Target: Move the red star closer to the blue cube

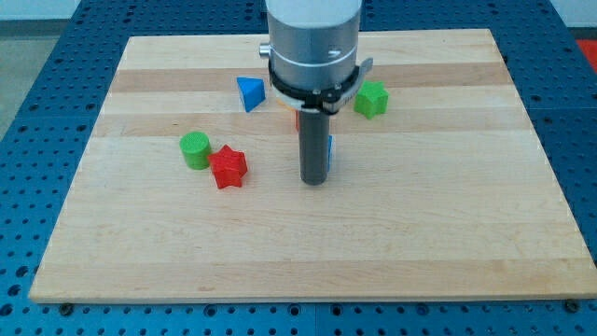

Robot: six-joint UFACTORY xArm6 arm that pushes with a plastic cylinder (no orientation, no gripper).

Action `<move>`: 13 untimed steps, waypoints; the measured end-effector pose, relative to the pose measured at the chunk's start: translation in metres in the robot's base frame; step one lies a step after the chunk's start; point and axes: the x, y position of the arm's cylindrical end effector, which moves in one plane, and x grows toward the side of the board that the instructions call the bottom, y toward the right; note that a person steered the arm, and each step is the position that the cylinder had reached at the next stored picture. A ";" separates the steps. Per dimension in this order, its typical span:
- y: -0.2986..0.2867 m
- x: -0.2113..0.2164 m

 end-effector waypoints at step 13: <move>-0.136 0.002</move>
